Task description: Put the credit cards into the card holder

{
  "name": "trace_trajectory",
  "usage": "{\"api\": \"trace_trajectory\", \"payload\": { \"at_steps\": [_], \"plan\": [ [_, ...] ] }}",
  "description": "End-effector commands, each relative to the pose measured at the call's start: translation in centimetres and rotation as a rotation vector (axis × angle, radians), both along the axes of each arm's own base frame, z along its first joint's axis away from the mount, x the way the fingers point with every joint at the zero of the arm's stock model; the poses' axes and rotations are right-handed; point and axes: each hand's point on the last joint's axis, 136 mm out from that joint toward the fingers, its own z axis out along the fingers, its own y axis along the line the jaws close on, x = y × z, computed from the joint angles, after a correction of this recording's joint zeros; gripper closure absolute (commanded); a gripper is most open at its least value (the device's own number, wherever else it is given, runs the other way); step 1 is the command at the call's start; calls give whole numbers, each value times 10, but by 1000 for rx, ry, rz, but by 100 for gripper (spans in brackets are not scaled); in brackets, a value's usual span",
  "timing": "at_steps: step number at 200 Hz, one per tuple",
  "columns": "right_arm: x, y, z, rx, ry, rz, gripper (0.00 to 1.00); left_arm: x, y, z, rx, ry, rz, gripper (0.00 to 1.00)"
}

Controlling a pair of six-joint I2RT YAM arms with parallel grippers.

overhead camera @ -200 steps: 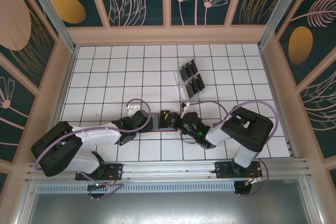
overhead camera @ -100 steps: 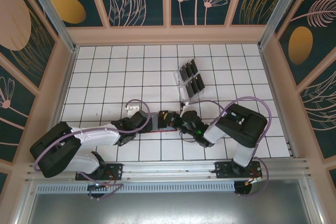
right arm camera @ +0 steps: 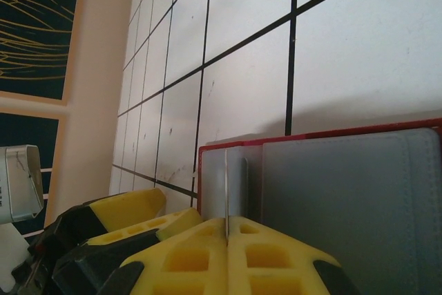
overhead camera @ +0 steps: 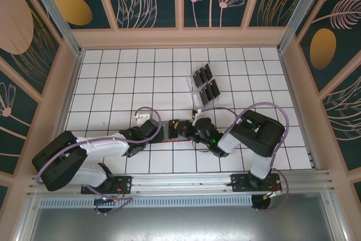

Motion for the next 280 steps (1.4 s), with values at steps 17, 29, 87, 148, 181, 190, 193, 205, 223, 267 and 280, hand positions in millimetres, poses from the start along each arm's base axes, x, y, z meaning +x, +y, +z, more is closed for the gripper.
{"api": "trace_trajectory", "payload": {
  "at_steps": [17,29,87,148,181,190,193,205,223,267,280],
  "plan": [
    [-3,-3,0,24,25,-3,100,-13,14,-14,66,50,-2,1],
    [-4,-5,-3,19,36,-5,100,-13,15,-14,66,50,-2,2],
    [-6,-5,-12,-6,96,-9,100,-13,15,-14,67,50,-3,2],
    [-6,-3,-19,-41,139,-10,100,-14,14,-15,65,52,-5,2],
    [-5,1,-22,-46,154,6,100,-13,14,-15,64,51,-8,1],
    [-5,2,-23,-46,161,10,100,-14,14,-14,63,51,-7,2],
    [-5,3,-23,-45,162,13,100,-14,14,-14,63,51,-8,1],
    [-5,5,-24,-48,168,20,100,-13,14,-14,61,50,-8,2],
    [-5,9,-27,-51,178,34,100,-14,14,-14,61,52,-8,1],
    [-7,16,-34,-65,202,67,100,-14,13,-14,56,52,-8,1],
    [-7,17,-33,-69,200,73,100,-14,14,-14,54,50,-6,2]
  ]
}}
